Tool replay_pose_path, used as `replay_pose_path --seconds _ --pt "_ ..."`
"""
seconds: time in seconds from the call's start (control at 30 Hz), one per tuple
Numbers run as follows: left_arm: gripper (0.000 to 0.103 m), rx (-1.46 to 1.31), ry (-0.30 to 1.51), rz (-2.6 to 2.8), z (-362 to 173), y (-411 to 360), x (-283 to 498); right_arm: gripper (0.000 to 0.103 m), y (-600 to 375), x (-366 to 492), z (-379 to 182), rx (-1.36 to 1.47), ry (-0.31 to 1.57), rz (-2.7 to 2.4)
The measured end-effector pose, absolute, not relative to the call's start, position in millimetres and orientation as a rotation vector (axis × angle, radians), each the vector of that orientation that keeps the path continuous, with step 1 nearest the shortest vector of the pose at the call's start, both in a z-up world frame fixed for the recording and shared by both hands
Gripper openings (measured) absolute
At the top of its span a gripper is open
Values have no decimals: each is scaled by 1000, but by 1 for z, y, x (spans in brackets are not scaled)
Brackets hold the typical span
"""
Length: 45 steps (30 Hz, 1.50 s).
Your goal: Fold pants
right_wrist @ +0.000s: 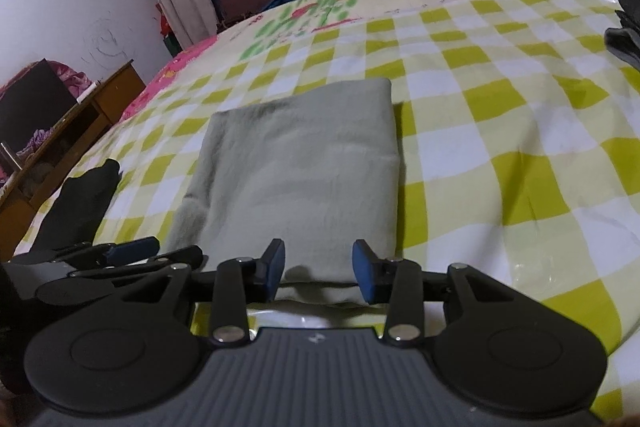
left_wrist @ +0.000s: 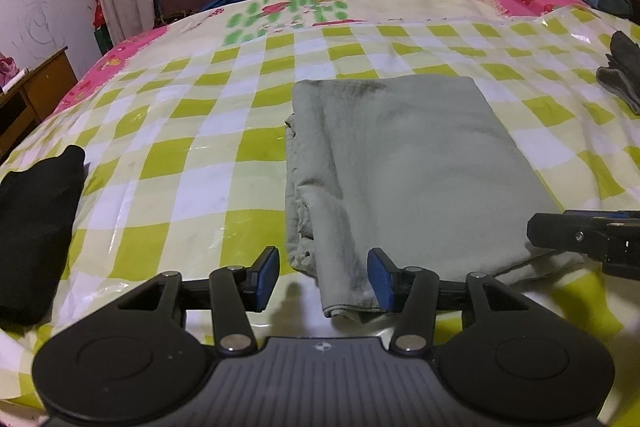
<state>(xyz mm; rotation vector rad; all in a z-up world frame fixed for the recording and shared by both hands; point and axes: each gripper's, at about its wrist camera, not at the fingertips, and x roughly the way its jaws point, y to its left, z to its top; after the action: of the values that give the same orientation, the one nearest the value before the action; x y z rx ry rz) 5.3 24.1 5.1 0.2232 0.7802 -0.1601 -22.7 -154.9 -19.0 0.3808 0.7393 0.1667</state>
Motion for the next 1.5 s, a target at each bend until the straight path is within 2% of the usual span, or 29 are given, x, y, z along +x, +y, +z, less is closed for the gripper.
replay_pose_path --seconds 0.2,0.43,0.8,0.93,1.4,1.5 --pt "66 218 785 -155 7 26 2 44 -152 -25 -18 376 739 184" --pt "67 233 775 -152 8 24 -3 44 -135 -30 -14 293 720 231" --pt "68 249 777 -158 7 21 -3 45 -133 -27 -22 308 775 232" --pt "78 251 772 -154 7 21 -4 45 -131 -27 -23 306 782 232" --pt "82 266 764 -146 8 21 -5 46 -131 -27 -25 311 793 231" --pt "86 272 761 -141 8 20 -6 46 -132 -27 -26 312 796 231"
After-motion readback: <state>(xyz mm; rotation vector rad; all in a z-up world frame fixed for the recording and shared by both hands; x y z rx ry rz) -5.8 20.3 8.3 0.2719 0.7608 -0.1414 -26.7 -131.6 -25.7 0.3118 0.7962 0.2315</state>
